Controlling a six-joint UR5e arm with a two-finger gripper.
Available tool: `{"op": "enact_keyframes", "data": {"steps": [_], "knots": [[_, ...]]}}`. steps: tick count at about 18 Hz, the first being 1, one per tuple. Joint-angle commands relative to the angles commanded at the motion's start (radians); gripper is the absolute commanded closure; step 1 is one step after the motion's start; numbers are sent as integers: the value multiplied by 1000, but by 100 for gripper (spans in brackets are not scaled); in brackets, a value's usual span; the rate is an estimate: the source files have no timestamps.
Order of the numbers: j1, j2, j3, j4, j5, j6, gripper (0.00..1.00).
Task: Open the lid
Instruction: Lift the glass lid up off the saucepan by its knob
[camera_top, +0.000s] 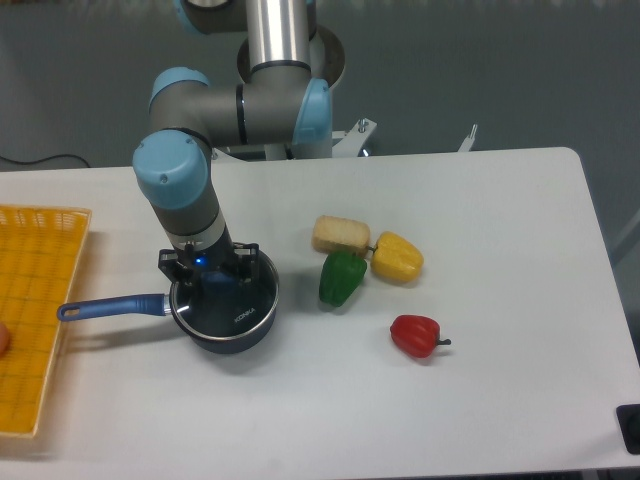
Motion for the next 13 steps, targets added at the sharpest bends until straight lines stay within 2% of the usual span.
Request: {"op": "enact_keyframes", "data": {"steps": [4,7,13], "knots": [[18,8,8,-9,-2,18,55],[48,31,8,-57,-3,57,55],[101,51,6,-103,-2,127,56]]}}
